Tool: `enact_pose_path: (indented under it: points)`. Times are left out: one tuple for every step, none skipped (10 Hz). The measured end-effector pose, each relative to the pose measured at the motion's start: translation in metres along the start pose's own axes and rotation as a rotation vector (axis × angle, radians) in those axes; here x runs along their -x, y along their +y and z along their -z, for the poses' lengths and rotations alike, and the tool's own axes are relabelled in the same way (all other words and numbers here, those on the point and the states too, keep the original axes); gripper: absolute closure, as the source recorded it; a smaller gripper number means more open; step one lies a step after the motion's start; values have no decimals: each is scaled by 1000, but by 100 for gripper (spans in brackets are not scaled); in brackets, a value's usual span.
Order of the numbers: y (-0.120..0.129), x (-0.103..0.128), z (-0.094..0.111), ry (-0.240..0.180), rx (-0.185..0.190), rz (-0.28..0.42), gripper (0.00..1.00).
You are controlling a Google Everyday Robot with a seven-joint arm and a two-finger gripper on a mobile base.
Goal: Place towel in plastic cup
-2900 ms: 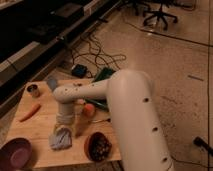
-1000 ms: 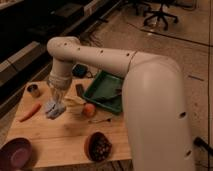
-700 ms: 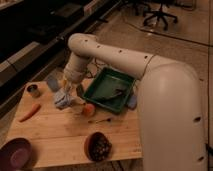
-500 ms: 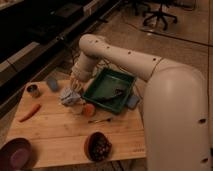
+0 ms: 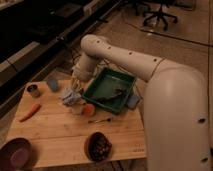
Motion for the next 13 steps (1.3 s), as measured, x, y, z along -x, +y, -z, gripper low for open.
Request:
enact_pose_path:
  points:
    - [-1, 1, 0, 0, 0, 2, 100]
    - [-2, 1, -1, -1, 1, 3, 100]
    - [-3, 2, -1, -2, 0, 5, 100]
    - [-4, 0, 0, 2, -2, 8, 100]
    - [-6, -5, 2, 7, -9, 12, 100]
    - [-17, -15, 4, 13, -20, 19, 100]
    - [-31, -29, 2, 15, -29, 26, 100]
    - [-41, -45, 1, 14, -43, 27, 100]
    - [-44, -60, -1, 13, -56, 24, 100]
    - [-50, -81, -6, 3, -85, 16, 100]
    - [-55, -96, -11, -11, -102, 12, 100]
    - [-63, -100, -19, -35, -113, 18, 100]
    - [-71, -102, -31, -60, -115, 25, 100]
